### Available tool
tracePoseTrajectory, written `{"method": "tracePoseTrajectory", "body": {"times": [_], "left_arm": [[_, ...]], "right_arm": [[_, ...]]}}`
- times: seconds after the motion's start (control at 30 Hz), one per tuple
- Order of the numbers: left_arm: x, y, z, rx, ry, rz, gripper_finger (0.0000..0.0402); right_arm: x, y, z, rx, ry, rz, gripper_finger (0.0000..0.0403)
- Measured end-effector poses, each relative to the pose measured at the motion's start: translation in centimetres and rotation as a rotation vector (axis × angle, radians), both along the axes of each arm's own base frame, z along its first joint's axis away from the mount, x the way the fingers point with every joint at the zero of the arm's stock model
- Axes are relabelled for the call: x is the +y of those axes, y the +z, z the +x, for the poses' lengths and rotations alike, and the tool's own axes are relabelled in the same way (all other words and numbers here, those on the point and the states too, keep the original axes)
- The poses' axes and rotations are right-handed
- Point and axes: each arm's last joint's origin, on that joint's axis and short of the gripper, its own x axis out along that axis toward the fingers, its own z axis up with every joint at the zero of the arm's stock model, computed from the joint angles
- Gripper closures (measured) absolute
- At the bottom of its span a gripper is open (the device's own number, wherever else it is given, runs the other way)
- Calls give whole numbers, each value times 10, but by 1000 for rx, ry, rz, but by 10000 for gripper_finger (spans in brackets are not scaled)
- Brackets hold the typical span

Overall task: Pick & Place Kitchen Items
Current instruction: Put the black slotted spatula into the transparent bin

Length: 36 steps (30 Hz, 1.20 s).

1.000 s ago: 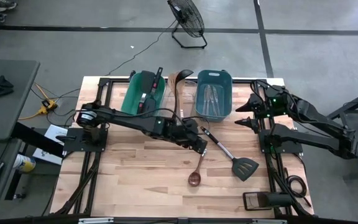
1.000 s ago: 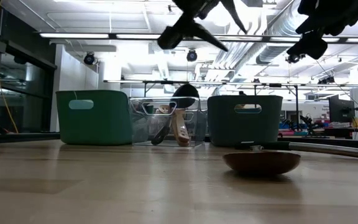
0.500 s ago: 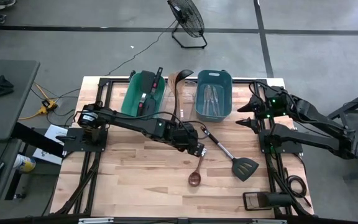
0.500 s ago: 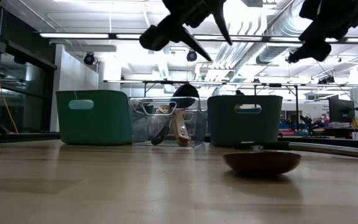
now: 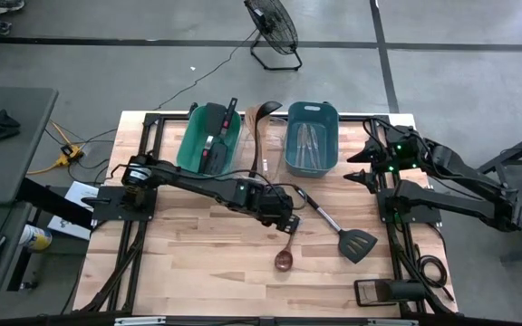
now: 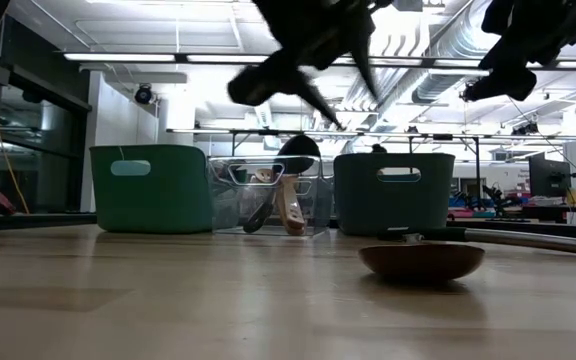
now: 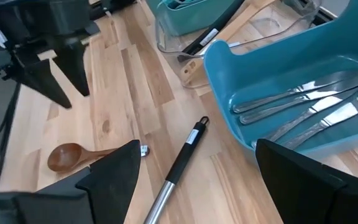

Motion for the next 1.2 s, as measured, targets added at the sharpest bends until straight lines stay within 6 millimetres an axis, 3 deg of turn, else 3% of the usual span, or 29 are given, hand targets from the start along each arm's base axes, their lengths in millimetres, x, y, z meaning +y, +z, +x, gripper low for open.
{"method": "tracePoseTrajectory", "body": {"times": [0.2,0.4,0.63,0.83,1.2], "left_arm": [[-4,-17,7,22,-23,-10,231],[-13,-18,14,-46,-45,32,231],[-18,23,-8,-132,77,173,231],[-13,44,-39,-56,195,281,231],[4,86,-91,19,205,469,231]], "right_arm": [[-1,0,0,11,-26,-15,92],[3,0,0,-21,44,68,92],[11,-1,5,-23,219,121,92],[13,-11,23,101,132,200,92],[29,-45,56,450,-50,204,92]]}}
